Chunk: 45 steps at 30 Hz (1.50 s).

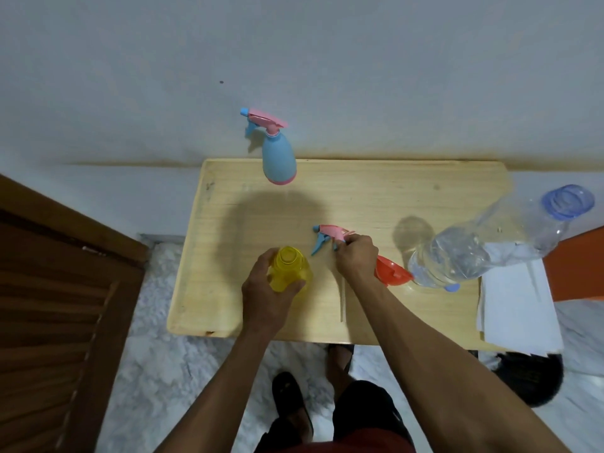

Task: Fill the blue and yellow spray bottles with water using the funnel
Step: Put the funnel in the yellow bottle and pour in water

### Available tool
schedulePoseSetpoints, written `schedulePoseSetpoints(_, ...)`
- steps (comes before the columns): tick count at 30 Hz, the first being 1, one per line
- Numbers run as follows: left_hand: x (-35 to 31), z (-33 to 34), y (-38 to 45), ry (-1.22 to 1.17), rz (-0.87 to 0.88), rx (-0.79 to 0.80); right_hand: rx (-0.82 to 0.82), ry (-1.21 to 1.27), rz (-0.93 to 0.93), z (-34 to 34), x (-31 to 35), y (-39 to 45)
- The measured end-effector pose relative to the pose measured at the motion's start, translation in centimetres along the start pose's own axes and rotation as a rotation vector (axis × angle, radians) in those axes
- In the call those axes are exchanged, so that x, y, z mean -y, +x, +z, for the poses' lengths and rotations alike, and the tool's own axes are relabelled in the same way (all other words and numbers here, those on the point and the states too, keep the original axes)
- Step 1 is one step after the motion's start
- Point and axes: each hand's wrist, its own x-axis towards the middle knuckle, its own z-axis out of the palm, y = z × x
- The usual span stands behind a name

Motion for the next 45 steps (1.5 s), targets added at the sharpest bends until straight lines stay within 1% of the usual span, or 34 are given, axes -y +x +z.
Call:
schedulePoseSetpoints(6, 0.1, -0.4, -0.3, -0.023, -0.007, 0.002, -0.005, -0.013, -0.035, 0.1, 0.3, -0.6)
schedulePoseSetpoints(11, 0.3, -0.6, -0.3, -0.034, 0.013, 0.005, -0.089, -0.039, -0.186, -1.3, 0.6, -2.2)
schedulePoseSetpoints(13, 0.4, -0.6, -0.3, -0.041, 0.015, 0.01, -0.161, -0.026, -0.248, -2.7, 0.1, -3.4)
schedulePoseSetpoints(15, 0.6, -0.6, -0.3, -0.038, 0.022, 0.015, -0.284, -0.02, -0.279, -4.1, -0.9, -4.7)
schedulePoseSetpoints(16, 0.7, -0.6, -0.3, -0.041, 0.025, 0.015, -0.337, -0.023, -0.274, -4.7, -1.5, -5.3)
schedulePoseSetpoints(18, 0.8, -0.6, -0.3, -0.044, 0.026, 0.011, -0.384, -0.032, -0.203, -5.5, -2.6, -6.5)
schedulePoseSetpoints(23, 1.0, -0.7, -0.4, -0.039, 0.035, 0.017, -0.362, 0.028, 0.026, -4.7, -5.0, -7.3)
schedulePoseSetpoints(25, 0.9, -0.8, -0.4, -0.043, 0.033, 0.02, -0.339, 0.105, 0.082, -4.2, -5.4, -6.9)
schedulePoseSetpoints(27, 0.8, -0.8, -0.4, -0.046, 0.035, 0.027, -0.318, 0.131, 0.099, -3.6, -5.7, -6.2)
schedulePoseSetpoints(31, 0.6, -0.9, -0.4, -0.041, 0.037, 0.035, -0.342, 0.188, 0.032, -3.2, -5.9, -5.6)
schedulePoseSetpoints(33, 0.7, -1.0, -0.4, -0.039, 0.037, 0.037, -0.331, 0.203, 0.013, -3.6, -5.9, -5.9)
schedulePoseSetpoints(39, 0.7, -1.1, -0.5, -0.037, 0.032, 0.038, -0.287, 0.184, -0.12, -3.8, -6.4, -6.0)
schedulePoseSetpoints(42, 0.8, -1.3, -0.5, -0.049, 0.028, 0.054, -0.295, 0.141, -0.202, -4.2, -5.9, -6.5)
schedulePoseSetpoints(45, 0.6, -1.6, -0.6, -0.071, 0.029, 0.056, -0.306, 0.197, -0.321, -5.3, -4.1, -8.1)
